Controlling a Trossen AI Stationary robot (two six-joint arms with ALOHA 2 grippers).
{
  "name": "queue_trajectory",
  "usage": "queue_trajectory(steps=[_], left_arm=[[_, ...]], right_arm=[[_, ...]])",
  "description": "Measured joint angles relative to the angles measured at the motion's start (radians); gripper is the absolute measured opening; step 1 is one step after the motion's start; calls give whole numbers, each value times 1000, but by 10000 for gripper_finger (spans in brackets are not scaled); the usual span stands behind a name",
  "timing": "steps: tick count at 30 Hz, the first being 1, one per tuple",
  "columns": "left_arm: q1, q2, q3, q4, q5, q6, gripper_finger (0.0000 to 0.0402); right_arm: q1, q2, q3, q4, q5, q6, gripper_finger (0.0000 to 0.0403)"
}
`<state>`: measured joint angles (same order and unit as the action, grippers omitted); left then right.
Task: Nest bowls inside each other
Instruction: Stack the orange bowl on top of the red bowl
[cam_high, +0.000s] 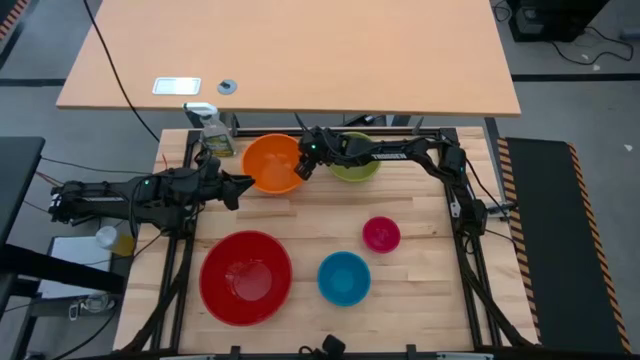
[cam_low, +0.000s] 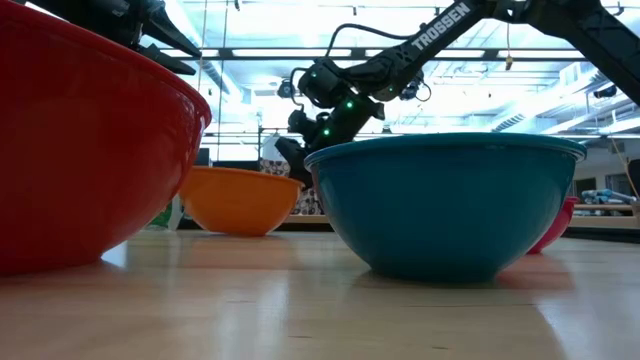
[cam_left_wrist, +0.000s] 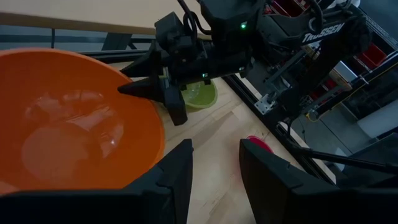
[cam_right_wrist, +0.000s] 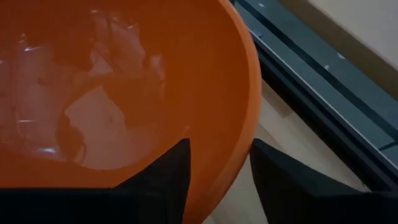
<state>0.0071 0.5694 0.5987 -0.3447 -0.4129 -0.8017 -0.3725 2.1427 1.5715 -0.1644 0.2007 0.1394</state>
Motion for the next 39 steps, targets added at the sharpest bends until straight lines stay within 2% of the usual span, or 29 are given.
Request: queue_trajectory(steps=[13,22,29,39], left_arm=[[0,-2,0,0,11,5,135],[0,-3,1,-4,32,29,135],[0,-3,1,-5,39,31,135],[0,-32,1,37,86,131,135]], right_arm=[[11,-3,0,0,-25,91,29],[12,-3,0,-1,-52,154,25],[12,-6,-1,10,-119,208,25],[11,-104,-2,-4,-231,207,20]])
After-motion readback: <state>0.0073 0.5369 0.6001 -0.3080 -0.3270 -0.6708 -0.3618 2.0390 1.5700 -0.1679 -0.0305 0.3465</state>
